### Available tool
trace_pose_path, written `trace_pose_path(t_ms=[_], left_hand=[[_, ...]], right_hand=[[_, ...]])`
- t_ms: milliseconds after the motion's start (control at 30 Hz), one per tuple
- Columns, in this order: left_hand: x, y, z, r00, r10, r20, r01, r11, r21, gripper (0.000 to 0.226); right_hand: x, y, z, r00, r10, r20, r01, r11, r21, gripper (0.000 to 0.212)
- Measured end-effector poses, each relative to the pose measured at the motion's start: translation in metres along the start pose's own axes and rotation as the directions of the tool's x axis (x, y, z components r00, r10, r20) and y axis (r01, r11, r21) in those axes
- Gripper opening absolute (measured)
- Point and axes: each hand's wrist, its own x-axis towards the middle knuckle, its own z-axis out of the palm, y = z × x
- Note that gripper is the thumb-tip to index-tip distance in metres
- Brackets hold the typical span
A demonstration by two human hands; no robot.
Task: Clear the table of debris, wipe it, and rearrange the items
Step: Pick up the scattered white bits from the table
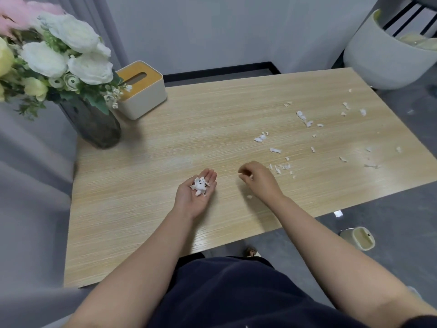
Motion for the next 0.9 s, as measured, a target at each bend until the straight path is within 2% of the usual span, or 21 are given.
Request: trace_pose_path(t_ms=[100,267,367,467,633,733,900], left_hand=[[0.003,-0.014,0.005,1.000,-0.005,0.004,0.005,1.000,0.001,0.049],[0.010,-0.034,0.016,1.000,0.025,-0.018,-0.026,0.999,-0.048,0.044],[0.016,-0.049,0.022,0.999,0.035,-0.033,-0.038,0.997,-0.065,0.048],[0.019,-0.063,0.025,0.998,0.046,-0.047,-0.049,0.997,-0.059,0.041],[0.024,-0.075,0.027,0.995,0.078,-0.066,-0.081,0.995,-0.050,0.036],[0.025,-0.079,0.028,0.993,0.089,-0.073,-0.094,0.994,-0.064,0.035],[0.028,-0.085,0.028,0.991,0.113,-0.076,-0.117,0.992,-0.055,0.035]], right_hand=[[-0.004,0.039,-0.005,0.986,0.161,0.040,-0.159,0.986,-0.058,0.014],[-0.006,0.063,0.000,0.970,0.206,0.132,-0.201,0.978,-0.049,0.018],[-0.005,0.068,0.005,0.972,0.155,0.176,-0.140,0.986,-0.096,0.016],[-0.006,0.075,0.006,0.974,0.086,0.210,-0.056,0.988,-0.141,0.008],[-0.005,0.081,-0.001,0.973,-0.014,0.228,0.030,0.997,-0.066,0.011],[-0.008,0.076,0.001,0.943,-0.119,0.310,0.132,0.991,-0.022,0.020],[-0.009,0.074,0.010,0.895,-0.178,0.408,0.247,0.961,-0.123,0.024]])
